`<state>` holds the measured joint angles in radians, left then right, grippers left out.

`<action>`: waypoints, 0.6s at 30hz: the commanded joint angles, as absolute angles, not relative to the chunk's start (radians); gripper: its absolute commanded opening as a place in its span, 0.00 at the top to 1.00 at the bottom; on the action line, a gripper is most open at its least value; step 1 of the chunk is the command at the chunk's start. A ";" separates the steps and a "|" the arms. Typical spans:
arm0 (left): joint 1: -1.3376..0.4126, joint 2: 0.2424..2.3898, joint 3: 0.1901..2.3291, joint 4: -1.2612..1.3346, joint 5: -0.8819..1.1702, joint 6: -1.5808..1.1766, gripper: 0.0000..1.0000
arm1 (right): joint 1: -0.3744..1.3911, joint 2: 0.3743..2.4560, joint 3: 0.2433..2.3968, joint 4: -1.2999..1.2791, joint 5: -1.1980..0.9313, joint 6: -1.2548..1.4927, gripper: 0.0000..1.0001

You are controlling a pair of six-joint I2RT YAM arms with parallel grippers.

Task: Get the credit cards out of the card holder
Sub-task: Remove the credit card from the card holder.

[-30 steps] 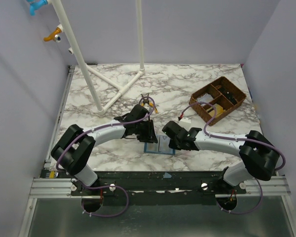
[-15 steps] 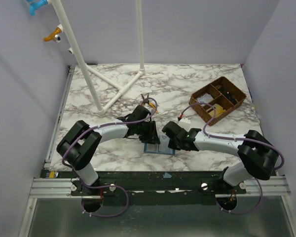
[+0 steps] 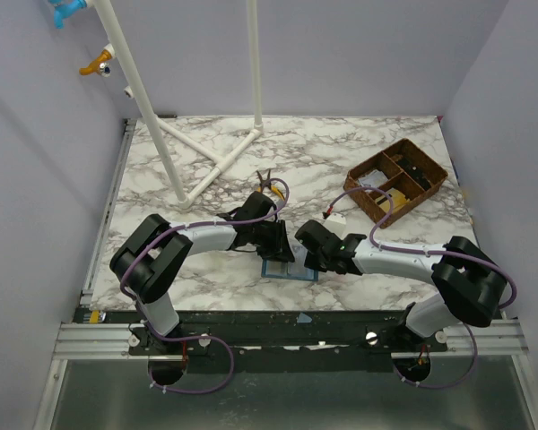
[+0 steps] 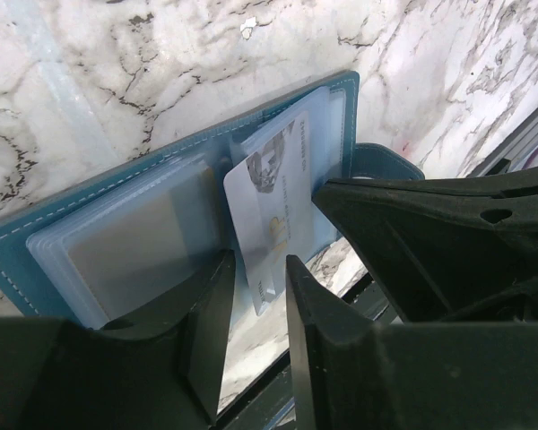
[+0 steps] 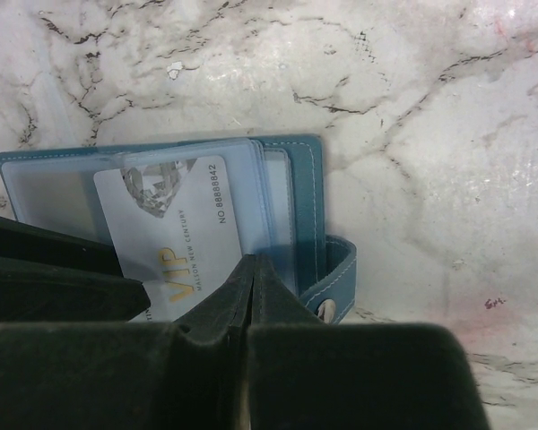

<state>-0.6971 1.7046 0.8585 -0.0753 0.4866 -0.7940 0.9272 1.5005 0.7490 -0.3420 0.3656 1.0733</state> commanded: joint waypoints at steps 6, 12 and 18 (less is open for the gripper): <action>-0.707 1.721 0.847 -0.017 0.522 -0.822 0.79 | 0.924 1.546 0.690 -0.370 0.325 1.088 0.99; -0.708 1.697 0.830 -0.013 0.524 -0.818 0.87 | 0.922 1.543 0.681 -0.379 0.333 1.095 0.99; -0.708 1.693 0.828 -0.015 0.526 -0.812 1.00 | 0.922 1.537 0.672 -0.393 0.346 1.103 0.99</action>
<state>-0.7017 1.7157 0.8391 -0.0399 0.4969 -0.8211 0.9257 1.4979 0.7315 -0.3035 0.3546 1.0916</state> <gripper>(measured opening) 0.020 0.008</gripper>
